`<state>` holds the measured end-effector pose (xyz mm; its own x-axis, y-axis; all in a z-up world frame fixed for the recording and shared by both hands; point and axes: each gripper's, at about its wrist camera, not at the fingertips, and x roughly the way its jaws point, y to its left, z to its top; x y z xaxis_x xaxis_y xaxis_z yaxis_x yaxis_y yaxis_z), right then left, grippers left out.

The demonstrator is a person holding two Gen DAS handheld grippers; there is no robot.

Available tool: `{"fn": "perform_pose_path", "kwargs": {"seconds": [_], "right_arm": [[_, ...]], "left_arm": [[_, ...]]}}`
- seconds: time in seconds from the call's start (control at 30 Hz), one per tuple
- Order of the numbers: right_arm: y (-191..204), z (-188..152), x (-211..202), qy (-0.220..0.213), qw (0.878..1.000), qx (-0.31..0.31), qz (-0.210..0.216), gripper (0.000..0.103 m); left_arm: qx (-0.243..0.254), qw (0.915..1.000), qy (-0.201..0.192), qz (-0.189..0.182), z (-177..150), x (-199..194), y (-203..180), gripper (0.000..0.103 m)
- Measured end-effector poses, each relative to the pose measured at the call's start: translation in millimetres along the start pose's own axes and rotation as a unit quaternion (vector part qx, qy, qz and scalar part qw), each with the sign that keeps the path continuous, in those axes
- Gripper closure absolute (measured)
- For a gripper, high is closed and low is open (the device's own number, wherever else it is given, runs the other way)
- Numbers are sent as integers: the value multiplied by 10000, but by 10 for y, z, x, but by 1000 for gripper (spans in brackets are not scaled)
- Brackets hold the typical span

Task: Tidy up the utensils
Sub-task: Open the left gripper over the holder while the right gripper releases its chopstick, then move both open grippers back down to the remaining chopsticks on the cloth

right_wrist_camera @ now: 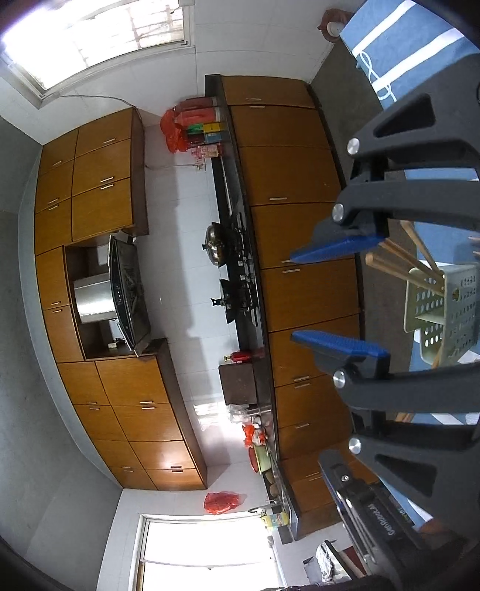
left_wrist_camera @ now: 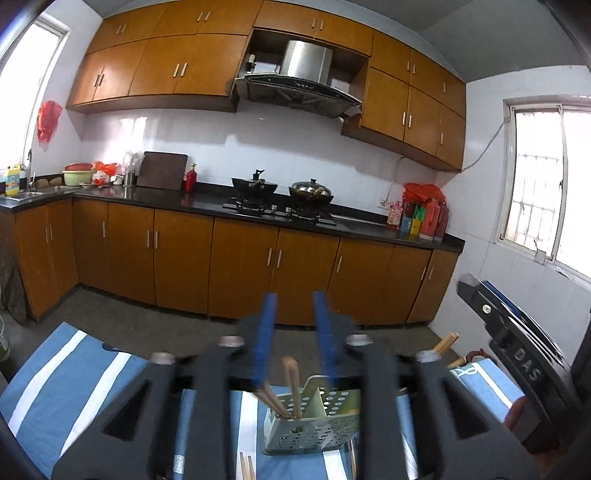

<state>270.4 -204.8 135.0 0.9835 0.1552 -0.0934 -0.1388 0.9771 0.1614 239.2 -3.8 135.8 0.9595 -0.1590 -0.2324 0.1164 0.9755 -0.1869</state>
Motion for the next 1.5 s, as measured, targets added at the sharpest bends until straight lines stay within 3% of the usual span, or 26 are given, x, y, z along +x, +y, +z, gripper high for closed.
{"fn": "perform_pose_path", "kwargs": {"seconds": [0.3, 0.43, 0.57, 0.7, 0.77, 0.93, 1.1, 1.23, 1.5], "right_arm": [[-70, -44, -562, -5, 10000, 14, -50, 61], [-199, -327, -857, 338, 9993, 16, -174, 60], [-382, -903, -871, 1322, 9902, 99, -451, 60], [-509, -1582, -709, 2543, 9650, 357, -538, 62], [-489, -1912, -649, 3064, 9496, 499, -433, 72], [-351, -2384, -577, 3681, 9277, 521, -335, 78], [-246, -2469, -480, 3816, 9230, 330, -357, 78], [-236, -2459, -472, 3782, 9239, 54, -578, 95], [-583, -2403, -471, 3684, 9219, 495, -1095, 95]], "left_arm": [[-52, 9998, -173, -1, 59, -324, 52, 64], [-72, 9999, 3, 89, -105, -596, 169, 64], [-2, 9980, 546, 334, -503, -703, 336, 61], [146, 9904, 1269, 538, -990, -630, 488, 61], [219, 9842, 1613, 698, -1251, -586, 561, 61], [37, 9735, 2178, 695, -1678, -568, 678, 61], [-137, 9687, 2414, 568, -1873, -587, 682, 61], [-140, 9656, 2564, 413, -1987, -557, 630, 62], [-11, 9554, 2951, 135, -2194, -458, 450, 75]]}}
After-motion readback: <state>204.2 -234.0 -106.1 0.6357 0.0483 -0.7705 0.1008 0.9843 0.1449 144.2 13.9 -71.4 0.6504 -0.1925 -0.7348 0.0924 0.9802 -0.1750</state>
